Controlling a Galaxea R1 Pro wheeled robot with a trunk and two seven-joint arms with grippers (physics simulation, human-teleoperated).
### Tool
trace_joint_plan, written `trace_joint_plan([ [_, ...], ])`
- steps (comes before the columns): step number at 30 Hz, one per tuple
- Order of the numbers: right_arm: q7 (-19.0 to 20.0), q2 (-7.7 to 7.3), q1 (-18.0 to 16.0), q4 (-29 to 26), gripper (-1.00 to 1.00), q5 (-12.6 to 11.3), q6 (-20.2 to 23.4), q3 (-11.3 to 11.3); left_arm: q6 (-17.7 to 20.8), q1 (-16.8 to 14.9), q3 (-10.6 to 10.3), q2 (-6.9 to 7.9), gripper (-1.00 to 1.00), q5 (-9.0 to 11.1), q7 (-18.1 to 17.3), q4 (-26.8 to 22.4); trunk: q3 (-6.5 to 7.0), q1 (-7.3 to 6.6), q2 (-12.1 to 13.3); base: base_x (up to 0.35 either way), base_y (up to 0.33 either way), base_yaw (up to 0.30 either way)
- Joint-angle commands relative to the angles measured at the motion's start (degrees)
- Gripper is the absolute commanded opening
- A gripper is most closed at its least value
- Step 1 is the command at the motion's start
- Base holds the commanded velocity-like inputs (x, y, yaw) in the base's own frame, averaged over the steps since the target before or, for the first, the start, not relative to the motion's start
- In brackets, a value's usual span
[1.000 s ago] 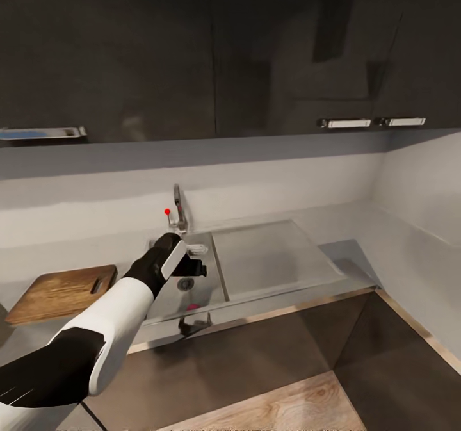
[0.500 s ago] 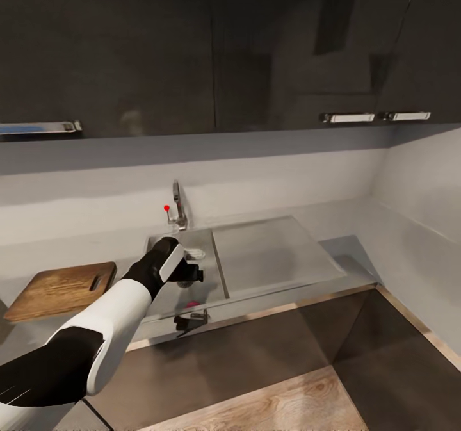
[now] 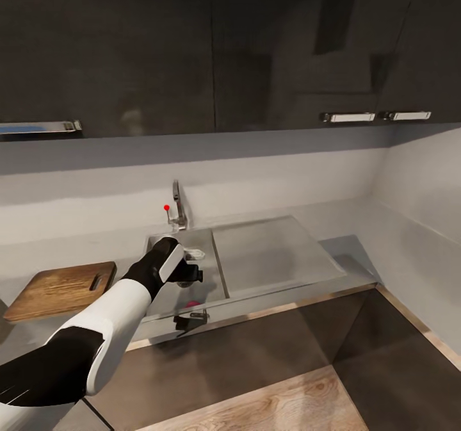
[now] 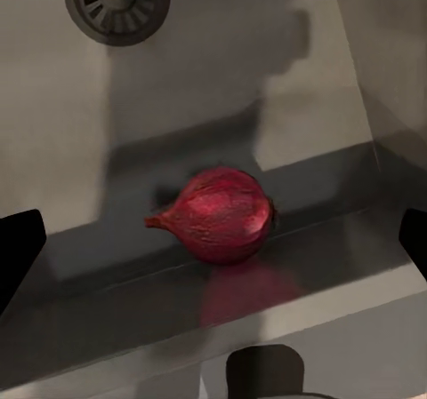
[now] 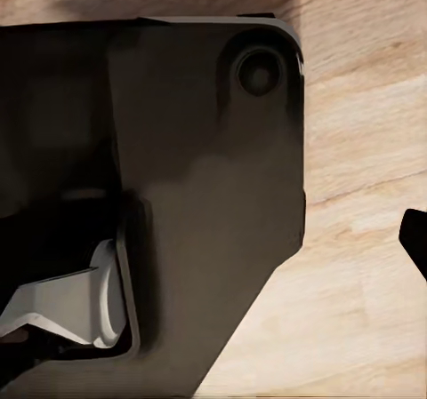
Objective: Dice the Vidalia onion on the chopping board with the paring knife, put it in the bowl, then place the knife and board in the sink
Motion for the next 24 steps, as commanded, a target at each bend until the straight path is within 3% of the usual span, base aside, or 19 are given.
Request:
trace_joint_plan([
  [1, -0.2, -0.03, 0.01, -0.09, 1.0, -0.52, 0.04, 0.48, 0.15, -0.05, -0.3, 0.03, 1.0, 0.61, 0.51, -0.05, -0.11, 0.04, -0.11, 0.0, 0.0, 0.0],
  [13, -0.12, -0.09, 0.01, -0.11, 1.0, -0.51, 0.7, 0.32, 0.06, -0.04, -0.38, 0.03, 1.0, 0.61, 0.51, 2.99, -0.17, 0.04, -0.11, 0.0, 0.0, 0.0],
  [24, -0.14, -0.09, 0.01, -0.09, 1.0, -0.51, 0.72, 0.32, 0.06, -0.04, -0.39, 0.03, 1.0, 0.61, 0.51, 3.26, -1.06, 0.04, -0.11, 0.0, 0.0, 0.0],
])
